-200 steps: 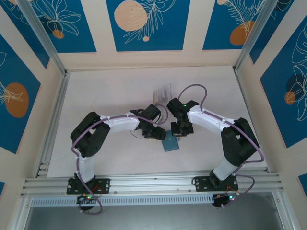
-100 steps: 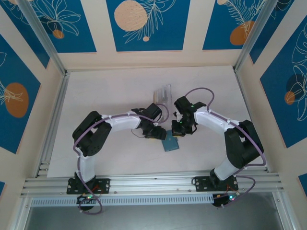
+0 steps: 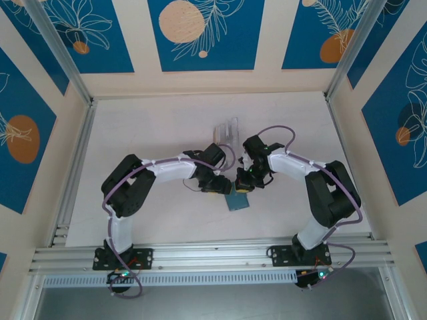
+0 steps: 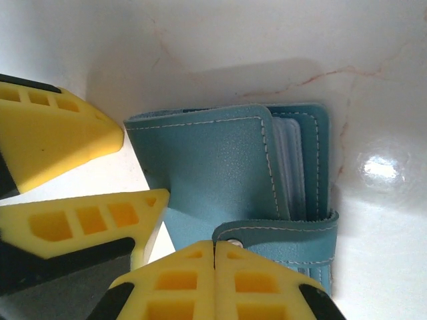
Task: Put the credit cards into the card holder
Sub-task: Close the button on the card holder.
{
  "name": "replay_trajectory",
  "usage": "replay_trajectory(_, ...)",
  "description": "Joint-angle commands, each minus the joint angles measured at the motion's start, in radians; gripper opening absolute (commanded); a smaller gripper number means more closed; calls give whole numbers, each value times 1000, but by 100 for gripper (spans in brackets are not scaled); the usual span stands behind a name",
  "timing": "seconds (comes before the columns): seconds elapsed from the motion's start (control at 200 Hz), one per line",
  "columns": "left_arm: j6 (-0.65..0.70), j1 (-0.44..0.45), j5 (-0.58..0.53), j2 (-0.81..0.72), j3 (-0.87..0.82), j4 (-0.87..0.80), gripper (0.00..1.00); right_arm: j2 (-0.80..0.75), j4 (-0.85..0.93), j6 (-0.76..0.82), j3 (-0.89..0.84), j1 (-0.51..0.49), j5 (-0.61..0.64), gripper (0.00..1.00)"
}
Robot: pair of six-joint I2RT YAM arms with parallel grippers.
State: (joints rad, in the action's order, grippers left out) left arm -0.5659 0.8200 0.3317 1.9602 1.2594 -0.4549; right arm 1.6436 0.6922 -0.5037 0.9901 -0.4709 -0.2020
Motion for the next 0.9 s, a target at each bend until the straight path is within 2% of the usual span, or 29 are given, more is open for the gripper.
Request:
replay_trajectory(0.0, 29, 25, -22, 102, -23, 88, 55, 20, 0, 17, -14, 0, -42, 0)
replay_trajectory(0.895, 22, 25, -19, 110, -11, 90, 55, 105, 21, 30, -11, 0, -40, 0)
